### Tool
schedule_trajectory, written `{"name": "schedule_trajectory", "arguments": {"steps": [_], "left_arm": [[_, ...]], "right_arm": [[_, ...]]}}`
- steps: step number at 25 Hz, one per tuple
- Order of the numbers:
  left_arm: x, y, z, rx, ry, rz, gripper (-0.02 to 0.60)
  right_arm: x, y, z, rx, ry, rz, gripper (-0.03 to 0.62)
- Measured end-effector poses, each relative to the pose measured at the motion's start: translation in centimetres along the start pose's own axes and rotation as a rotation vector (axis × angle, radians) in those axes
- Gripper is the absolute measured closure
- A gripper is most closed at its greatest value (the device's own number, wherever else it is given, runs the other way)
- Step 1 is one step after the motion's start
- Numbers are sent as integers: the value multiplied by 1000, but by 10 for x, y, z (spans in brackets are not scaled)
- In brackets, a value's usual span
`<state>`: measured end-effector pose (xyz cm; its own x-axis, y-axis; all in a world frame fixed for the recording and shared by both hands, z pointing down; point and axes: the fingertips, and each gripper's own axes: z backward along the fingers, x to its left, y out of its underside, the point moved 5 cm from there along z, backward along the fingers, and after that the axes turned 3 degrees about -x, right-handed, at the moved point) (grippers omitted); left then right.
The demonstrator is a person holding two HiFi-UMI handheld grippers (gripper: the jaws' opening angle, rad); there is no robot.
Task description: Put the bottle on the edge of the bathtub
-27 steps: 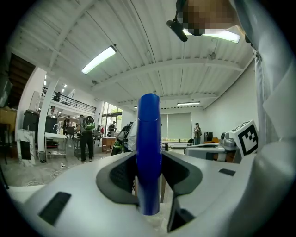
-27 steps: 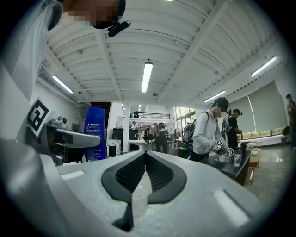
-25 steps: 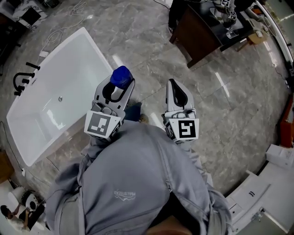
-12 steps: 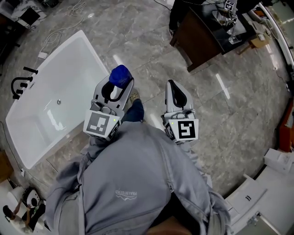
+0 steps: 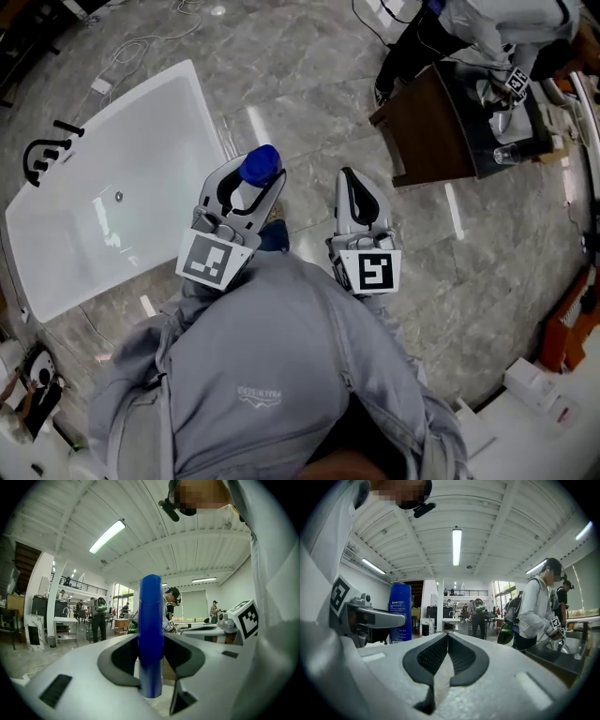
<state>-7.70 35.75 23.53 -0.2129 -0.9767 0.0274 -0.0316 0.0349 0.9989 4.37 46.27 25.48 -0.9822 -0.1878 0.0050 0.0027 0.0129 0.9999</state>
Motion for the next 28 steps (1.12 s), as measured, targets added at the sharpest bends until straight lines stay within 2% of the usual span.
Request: {"name": "schedule_trajectory", "arguments": {"steps": [7,12,18,28], "left_arm": [[64,-5,-41,-4,-81,12,425],[95,-3,-50,-3,-128,15,425],[120,1,-53,1,-213,40,425],[188,6,-66,-5,-385,42,425]], "right_arm": [[-15,-1,-89,15,-94,2,589],[-19,-2,-126,18,-124,7,589],[-19,1,-164,32,-203,14,589],[-13,5,-262,22,-383,30,589]]}}
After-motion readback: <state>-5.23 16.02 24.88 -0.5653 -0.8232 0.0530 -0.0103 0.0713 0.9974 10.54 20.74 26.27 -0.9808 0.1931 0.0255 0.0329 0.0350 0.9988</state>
